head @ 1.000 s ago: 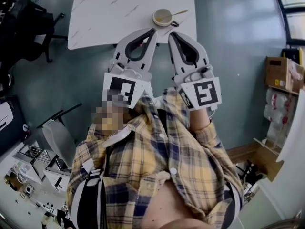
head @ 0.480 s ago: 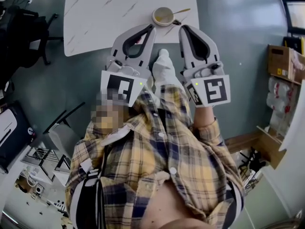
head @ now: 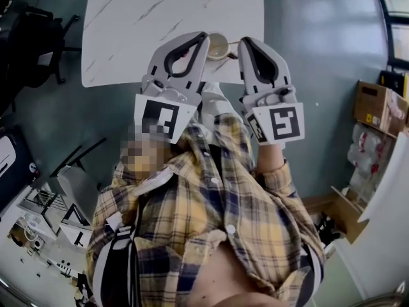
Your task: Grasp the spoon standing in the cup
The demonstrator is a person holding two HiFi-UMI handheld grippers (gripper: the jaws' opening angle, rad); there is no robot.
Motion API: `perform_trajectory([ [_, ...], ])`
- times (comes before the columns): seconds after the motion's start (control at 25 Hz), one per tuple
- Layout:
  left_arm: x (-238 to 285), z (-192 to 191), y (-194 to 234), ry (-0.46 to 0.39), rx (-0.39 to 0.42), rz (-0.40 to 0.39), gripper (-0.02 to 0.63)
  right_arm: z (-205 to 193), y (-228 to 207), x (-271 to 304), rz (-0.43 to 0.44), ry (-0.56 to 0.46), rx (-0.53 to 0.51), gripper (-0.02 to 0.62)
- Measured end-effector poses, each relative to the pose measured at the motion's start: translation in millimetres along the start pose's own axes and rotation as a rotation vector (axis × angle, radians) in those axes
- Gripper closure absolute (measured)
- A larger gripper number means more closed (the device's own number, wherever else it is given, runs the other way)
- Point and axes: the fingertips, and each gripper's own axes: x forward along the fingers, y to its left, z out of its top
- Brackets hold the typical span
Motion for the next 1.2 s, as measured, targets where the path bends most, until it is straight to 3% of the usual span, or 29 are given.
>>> perform_trajectory([
  [0.44, 83, 7, 23, 0.001, 0.011, 0.126, 0.592, 6, -60, 56, 0.166, 0.008, -0.009, 0.561],
  [0.8, 107, 11, 31, 0.011, 0.007, 0.231, 0.592, 11, -75, 76, 0.302, 0.015, -0.009, 0.561],
  [1.2, 109, 12, 38, -0.008, 0.019, 0.221, 0.592, 12, -63, 86, 0.33, 0.027, -0.032, 0.561],
])
